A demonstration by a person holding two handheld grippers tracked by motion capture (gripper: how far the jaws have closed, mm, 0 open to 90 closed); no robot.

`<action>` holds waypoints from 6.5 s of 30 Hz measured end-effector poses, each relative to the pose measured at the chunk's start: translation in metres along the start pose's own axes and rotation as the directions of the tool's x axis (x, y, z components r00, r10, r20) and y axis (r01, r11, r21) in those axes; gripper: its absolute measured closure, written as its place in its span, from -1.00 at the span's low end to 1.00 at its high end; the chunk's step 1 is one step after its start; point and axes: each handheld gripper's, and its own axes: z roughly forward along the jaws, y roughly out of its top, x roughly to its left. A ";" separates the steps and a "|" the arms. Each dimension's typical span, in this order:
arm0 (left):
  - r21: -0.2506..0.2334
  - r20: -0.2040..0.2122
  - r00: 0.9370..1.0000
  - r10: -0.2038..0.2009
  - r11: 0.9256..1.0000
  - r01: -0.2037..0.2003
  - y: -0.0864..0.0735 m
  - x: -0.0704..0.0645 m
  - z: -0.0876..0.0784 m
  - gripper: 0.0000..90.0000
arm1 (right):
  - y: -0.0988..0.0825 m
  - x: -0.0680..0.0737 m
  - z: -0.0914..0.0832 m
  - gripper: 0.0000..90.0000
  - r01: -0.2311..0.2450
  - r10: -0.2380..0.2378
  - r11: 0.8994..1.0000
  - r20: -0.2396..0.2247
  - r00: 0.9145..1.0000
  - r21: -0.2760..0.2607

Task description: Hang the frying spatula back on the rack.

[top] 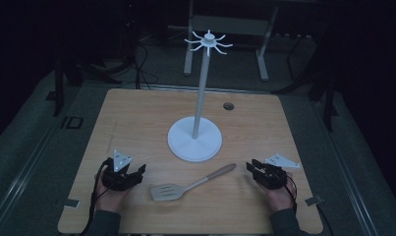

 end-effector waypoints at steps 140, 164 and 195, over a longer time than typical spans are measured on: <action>0.471 0.552 0.732 0.400 0.575 -0.669 0.103 -0.203 0.134 0.65 | -0.015 -0.015 -0.022 0.15 -0.044 0.048 0.998 0.082 0.996 -0.052; 0.338 0.441 0.825 0.355 0.785 -0.519 0.111 -0.171 0.107 0.66 | -0.016 -0.017 -0.023 0.15 -0.057 0.063 0.996 0.094 0.994 -0.062; 0.010 0.178 0.964 0.196 0.980 -0.201 0.136 -0.133 0.032 0.66 | -0.016 -0.019 -0.027 0.15 -0.063 0.074 0.994 0.120 0.990 -0.087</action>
